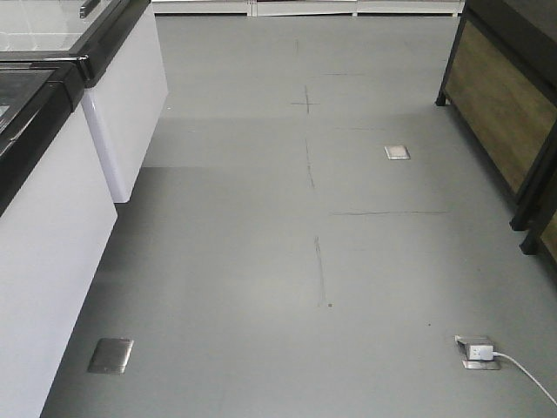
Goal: Left arm holds basket, right arm returns cookies
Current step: 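Lift the light-blue basket by its handle with the left gripper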
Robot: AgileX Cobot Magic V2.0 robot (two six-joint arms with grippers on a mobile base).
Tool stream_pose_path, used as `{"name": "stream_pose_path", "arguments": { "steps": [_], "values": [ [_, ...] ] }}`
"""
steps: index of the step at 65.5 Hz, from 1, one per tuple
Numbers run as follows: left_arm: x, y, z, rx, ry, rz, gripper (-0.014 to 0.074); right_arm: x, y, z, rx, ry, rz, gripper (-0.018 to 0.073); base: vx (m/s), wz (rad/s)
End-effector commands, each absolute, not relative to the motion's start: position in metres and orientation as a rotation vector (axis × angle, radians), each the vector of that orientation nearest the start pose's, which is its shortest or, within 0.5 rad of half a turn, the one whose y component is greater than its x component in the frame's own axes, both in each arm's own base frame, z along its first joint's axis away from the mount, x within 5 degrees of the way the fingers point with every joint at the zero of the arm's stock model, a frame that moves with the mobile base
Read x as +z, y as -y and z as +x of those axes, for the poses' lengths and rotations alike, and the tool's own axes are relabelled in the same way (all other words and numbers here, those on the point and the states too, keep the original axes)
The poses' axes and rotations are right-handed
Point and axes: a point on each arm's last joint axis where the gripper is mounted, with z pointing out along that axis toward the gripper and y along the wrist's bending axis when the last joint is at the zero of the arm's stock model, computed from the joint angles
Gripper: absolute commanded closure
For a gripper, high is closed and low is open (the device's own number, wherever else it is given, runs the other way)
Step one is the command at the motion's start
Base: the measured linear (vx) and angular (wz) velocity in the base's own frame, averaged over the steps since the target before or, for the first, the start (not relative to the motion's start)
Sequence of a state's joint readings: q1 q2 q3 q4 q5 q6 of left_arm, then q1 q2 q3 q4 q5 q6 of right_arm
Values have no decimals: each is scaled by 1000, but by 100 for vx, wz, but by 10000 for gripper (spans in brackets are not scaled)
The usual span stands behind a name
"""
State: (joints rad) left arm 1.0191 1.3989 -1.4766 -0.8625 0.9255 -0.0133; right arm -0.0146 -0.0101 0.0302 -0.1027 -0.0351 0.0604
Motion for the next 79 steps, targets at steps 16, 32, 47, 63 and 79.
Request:
{"name": "stream_pose_path", "arguments": {
  "steps": [16, 32, 47, 63, 79],
  "values": [
    [431, -253, 228, -621, -1413, -1120, 77, 214, 0, 54, -51, -1383, -32, 563, 0, 0],
    [413, -272, 245, -758, -1337, -1113, 77, 214, 0, 54, -51, -1383, -32, 563, 0, 0],
    [390, -285, 257, -883, -1325, -1138, 77, 214, 0, 54, -51, -1383, -32, 563, 0, 0],
    [382, -297, 265, -965, -1223, -1133, 77, 214, 0, 54, -51, -1383, -32, 563, 0, 0],
    [371, -307, 271, -1063, -1138, -1160, 131, 214, 0, 54, -51, -1383, -32, 563, 0, 0]
  ]
}}
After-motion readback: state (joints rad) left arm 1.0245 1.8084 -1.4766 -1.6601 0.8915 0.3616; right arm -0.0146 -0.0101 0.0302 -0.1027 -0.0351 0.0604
